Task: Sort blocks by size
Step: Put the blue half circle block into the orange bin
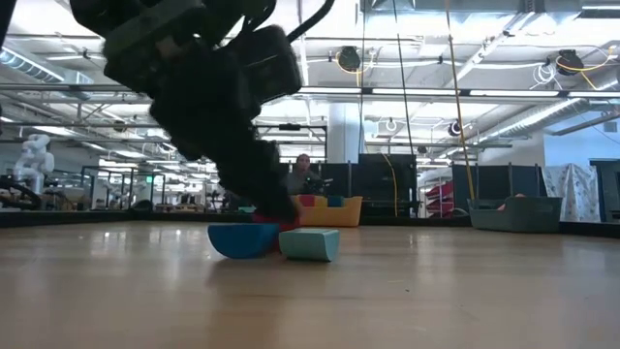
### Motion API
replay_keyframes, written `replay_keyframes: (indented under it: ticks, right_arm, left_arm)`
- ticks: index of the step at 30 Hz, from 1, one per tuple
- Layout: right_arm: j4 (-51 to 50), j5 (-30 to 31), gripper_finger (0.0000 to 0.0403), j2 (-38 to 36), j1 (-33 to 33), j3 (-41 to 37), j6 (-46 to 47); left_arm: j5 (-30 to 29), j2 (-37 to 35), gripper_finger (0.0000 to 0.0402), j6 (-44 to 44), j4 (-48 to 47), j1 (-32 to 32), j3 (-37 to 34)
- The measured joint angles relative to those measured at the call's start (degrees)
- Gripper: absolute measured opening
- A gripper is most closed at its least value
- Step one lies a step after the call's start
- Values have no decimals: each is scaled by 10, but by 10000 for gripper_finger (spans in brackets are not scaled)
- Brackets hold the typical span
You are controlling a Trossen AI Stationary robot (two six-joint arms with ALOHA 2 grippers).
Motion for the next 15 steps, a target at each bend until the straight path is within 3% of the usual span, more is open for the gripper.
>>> replay_keyframes:
  ticks: [7,15]
  right_arm:
    - [-1,1,185,0,-15,0,-21]
    - [2,4,185,0,-25,0,-34]
  left_arm:
    - [-108,-34,287,39,-56,-15,-2]
    - [-120,-78,287,50,-114,-30,-2]
